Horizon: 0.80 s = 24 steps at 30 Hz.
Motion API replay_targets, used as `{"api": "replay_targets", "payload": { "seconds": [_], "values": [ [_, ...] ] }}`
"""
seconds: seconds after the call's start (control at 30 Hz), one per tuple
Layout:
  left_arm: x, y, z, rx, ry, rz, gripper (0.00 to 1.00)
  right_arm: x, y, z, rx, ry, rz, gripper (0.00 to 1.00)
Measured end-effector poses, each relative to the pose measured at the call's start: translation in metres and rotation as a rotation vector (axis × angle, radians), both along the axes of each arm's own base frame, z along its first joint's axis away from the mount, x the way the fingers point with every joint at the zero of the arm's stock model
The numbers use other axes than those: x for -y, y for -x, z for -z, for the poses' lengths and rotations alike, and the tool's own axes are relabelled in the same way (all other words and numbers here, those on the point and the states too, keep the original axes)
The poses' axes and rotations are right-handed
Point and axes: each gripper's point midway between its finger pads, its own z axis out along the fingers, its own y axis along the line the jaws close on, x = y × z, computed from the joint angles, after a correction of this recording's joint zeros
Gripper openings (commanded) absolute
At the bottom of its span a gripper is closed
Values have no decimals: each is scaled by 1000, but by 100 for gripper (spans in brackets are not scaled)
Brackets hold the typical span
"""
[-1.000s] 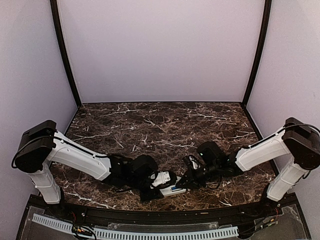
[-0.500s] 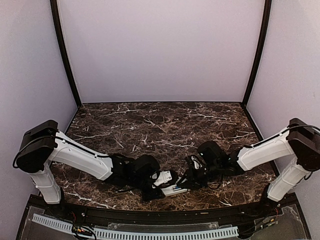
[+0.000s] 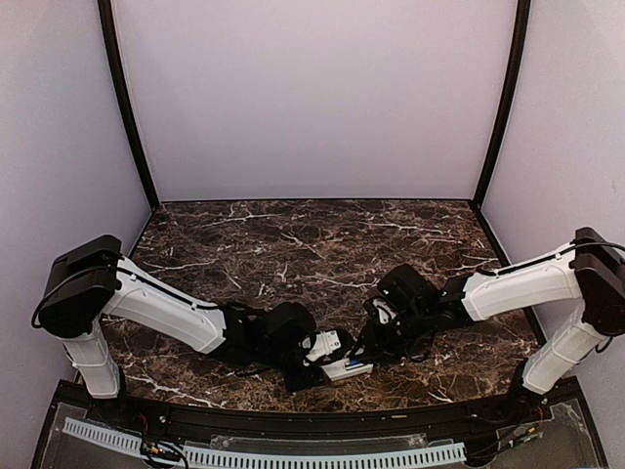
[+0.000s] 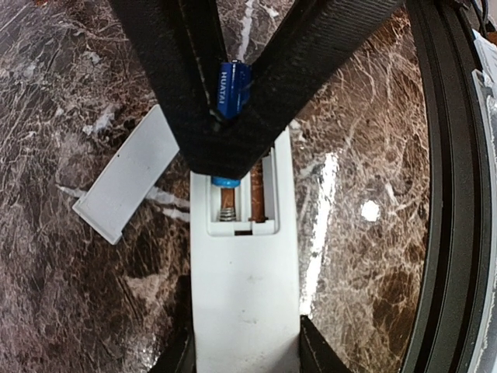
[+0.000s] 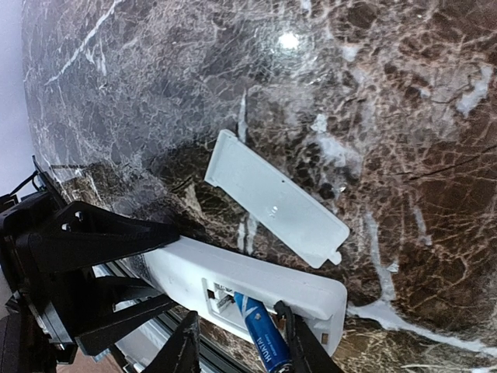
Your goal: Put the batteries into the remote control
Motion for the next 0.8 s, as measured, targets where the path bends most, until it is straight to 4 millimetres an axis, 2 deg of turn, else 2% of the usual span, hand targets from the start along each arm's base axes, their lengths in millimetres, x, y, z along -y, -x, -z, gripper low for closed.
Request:
{"api": "replay_targets", "payload": {
  "seconds": [0.57, 0.8],
  "values": [
    [5, -1, 0, 4, 19, 7, 0, 19, -10, -3, 54, 167, -14, 39],
    [6, 0, 0, 3, 20, 9, 0, 24, -11, -3, 67, 203, -17, 28]
  ]
}}
